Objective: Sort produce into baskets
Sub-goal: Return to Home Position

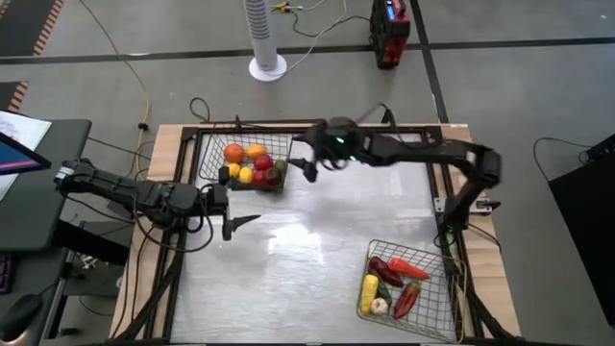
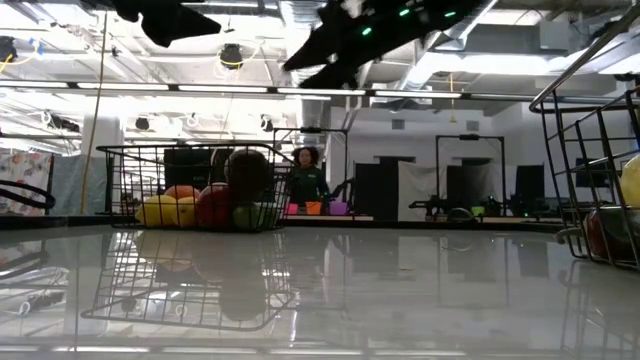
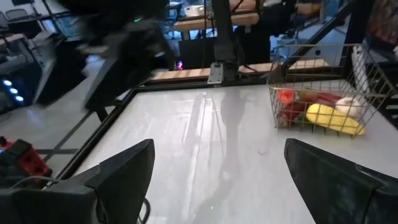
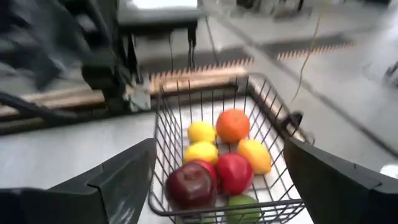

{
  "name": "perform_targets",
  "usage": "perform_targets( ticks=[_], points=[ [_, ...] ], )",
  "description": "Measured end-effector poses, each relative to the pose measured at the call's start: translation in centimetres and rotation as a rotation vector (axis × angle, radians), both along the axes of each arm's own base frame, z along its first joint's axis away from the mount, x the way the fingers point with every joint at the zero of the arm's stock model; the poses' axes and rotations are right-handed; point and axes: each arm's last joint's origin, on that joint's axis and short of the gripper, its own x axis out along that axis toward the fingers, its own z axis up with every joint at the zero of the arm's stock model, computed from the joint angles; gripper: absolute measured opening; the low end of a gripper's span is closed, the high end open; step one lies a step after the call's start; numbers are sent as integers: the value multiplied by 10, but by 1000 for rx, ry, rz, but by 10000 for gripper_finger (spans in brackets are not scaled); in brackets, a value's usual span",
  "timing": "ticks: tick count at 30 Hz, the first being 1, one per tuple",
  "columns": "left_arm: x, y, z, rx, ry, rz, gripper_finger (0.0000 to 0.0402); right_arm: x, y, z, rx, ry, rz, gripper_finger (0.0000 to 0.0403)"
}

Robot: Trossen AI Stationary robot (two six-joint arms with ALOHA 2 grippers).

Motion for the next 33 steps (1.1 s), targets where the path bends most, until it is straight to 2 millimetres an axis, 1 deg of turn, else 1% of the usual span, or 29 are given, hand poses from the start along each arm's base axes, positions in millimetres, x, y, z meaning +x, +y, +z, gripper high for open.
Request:
perform_targets(
  ticks=[3, 8, 11, 14, 17, 21, 27, 33],
  points=[
    [-4, 0, -4, -18, -14, -9, 347, -29, 17, 3, -40, -83, -33, 377],
    [-17, 6, -33, -53, -103, 35, 347, -83, 35, -6, -50, -187, -104, 377],
    [-23, 9, -49, -81, -99, 73, 347, -113, 45, -6, -35, -231, -114, 377],
    [-30, 11, -56, -104, -118, 95, 347, -142, 53, -5, -24, -285, -116, 377],
    [-36, 13, -57, -100, -145, 129, 347, -166, 58, -9, -10, -321, -133, 377],
    [-46, 17, -66, -96, -170, 165, 347, -190, 63, -22, 9, -353, -182, 377],
    [-56, 19, -82, -136, -198, 165, 347, -214, 69, -46, 14, -377, -237, 377],
    [-66, 21, -82, -106, -212, 191, 347, -237, 79, -65, -7, -414, -346, 377]
  ],
)
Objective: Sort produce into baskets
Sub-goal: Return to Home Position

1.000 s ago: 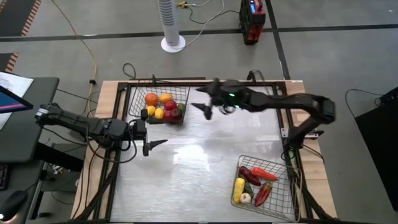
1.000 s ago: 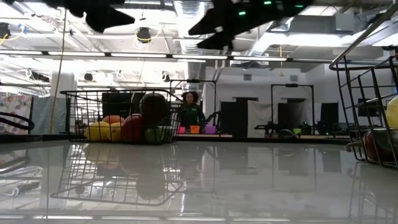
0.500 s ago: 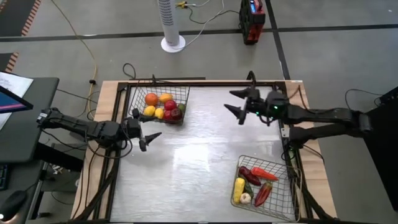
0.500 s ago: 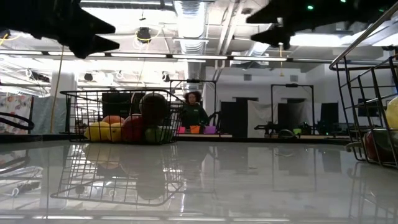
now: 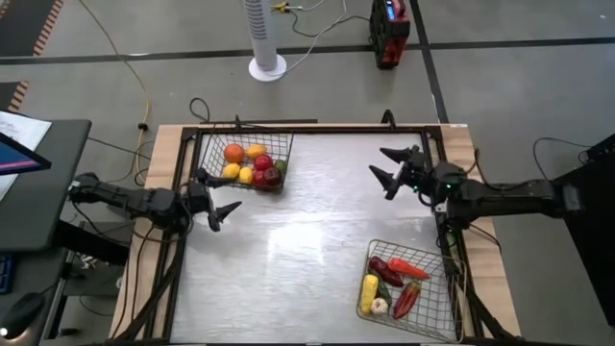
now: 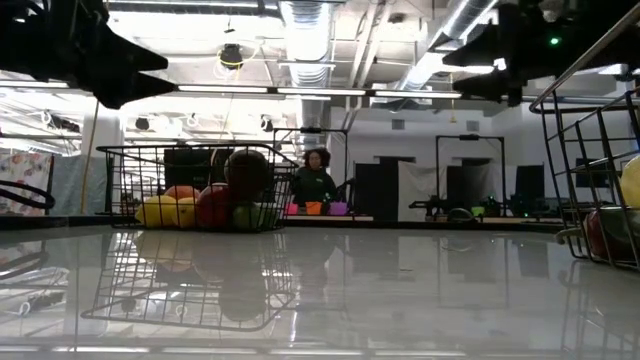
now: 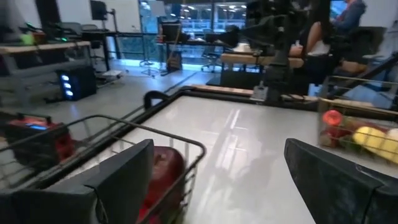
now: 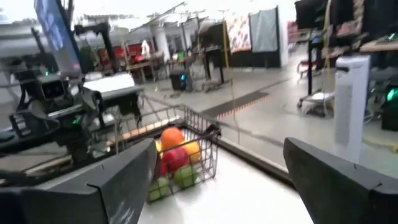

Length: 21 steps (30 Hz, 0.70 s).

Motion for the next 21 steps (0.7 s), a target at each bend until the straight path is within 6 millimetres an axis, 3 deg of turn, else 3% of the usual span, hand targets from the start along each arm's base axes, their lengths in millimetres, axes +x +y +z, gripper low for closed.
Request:
perform_targets(
  ticks=[10, 21],
  points=[
    [-20, 6, -3, 14, -3, 23, 347, -38, 10, -7, -44, -121, -31, 377],
    [-20, 4, -5, 55, 24, -47, 347, -65, 16, -32, -49, -207, -11, 377]
  ],
)
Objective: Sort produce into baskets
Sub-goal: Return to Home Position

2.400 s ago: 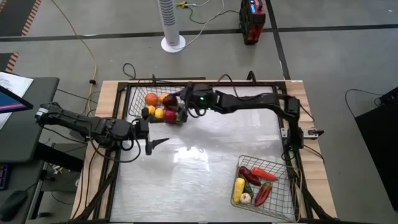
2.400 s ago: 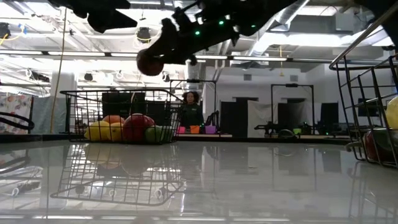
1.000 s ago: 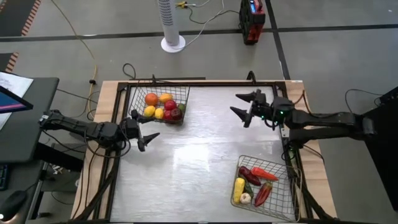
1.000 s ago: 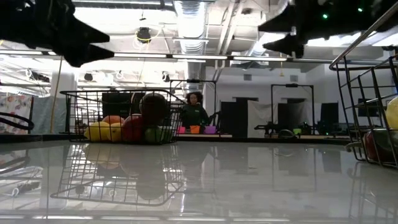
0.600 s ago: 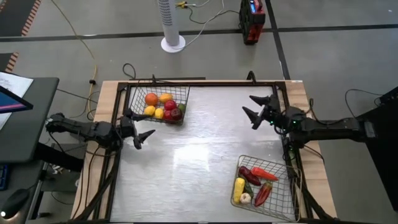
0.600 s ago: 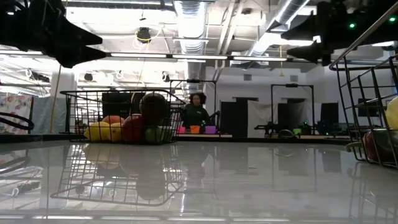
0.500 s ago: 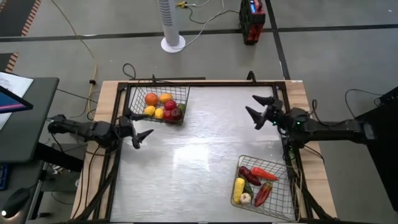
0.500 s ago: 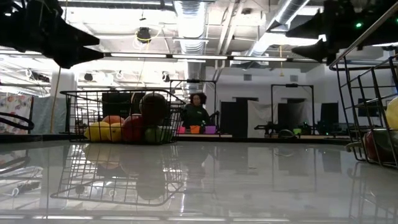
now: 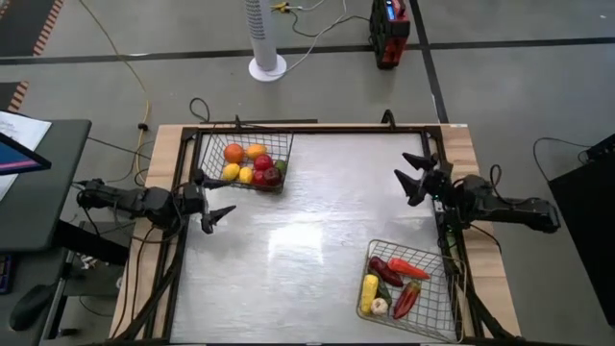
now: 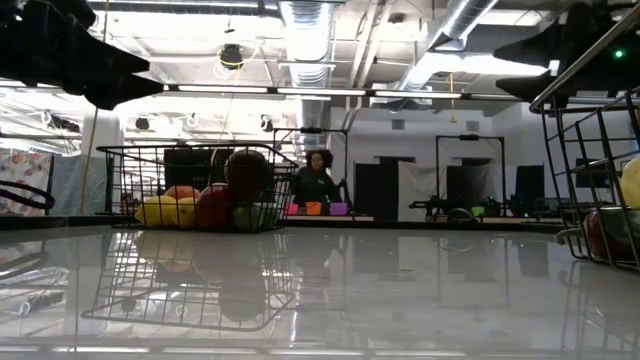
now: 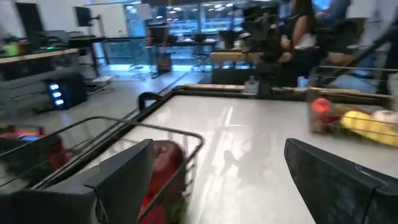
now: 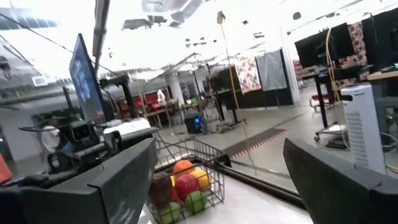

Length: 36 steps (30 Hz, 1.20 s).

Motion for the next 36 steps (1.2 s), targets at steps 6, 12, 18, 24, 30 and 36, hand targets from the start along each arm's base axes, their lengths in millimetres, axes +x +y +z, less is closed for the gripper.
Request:
perform_targets(
  ticks=[6, 12, 18, 24, 30, 36],
  points=[
    [6, -4, -18, -22, 5, -74, 347, 0, 1, -15, 1, -17, 13, 377],
    [7, -4, -18, 15, 14, -89, 347, 1, 1, -18, 59, -16, 29, 377],
    [7, -1, -18, -14, 1, 32, 347, 2, 1, -21, 125, -27, 45, 377],
    [6, -1, -18, -159, -39, 41, 347, 3, 1, -25, 130, 16, 43, 377],
    [6, -1, -19, -151, -34, 41, 347, 4, 1, -29, 137, 63, 41, 377],
    [6, -1, -19, -147, -31, 42, 347, 4, 1, -34, 143, 115, 38, 377]
  ],
)
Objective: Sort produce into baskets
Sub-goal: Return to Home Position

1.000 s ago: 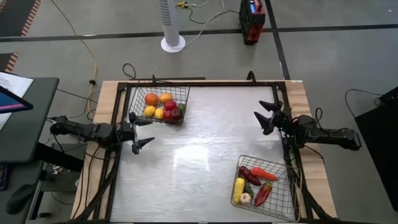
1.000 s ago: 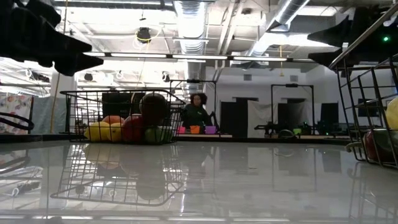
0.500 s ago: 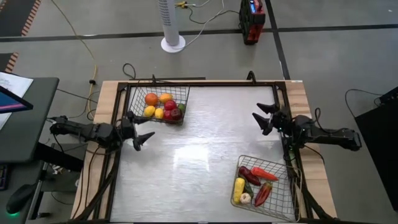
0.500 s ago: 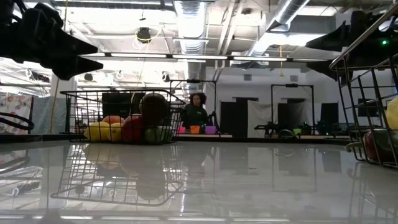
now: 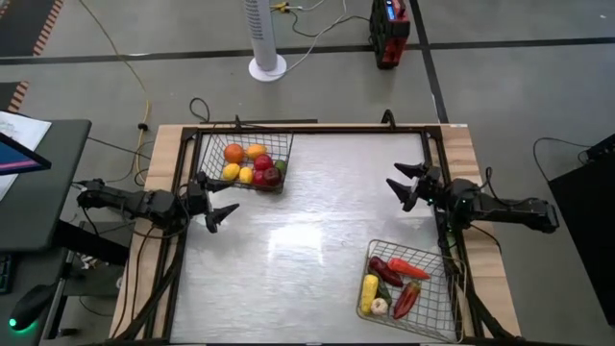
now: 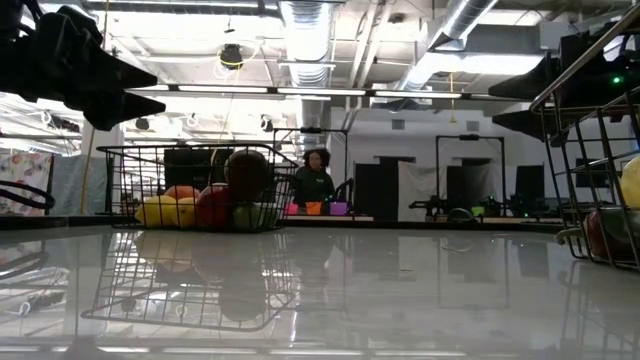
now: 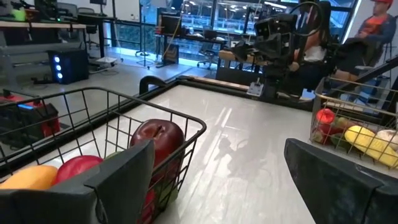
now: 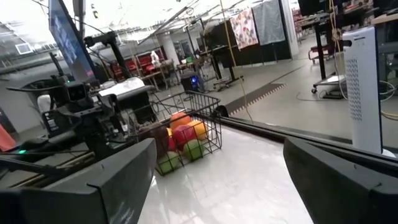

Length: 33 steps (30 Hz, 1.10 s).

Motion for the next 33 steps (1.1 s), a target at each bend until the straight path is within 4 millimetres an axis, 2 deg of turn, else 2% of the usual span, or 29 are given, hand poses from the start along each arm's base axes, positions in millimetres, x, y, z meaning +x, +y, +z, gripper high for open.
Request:
perform_targets(
  ticks=[33],
  points=[
    [0, 0, 0, 1, 2, 0, 347, 0, 0, -2, 0, 17, 2, 377]
  ],
)
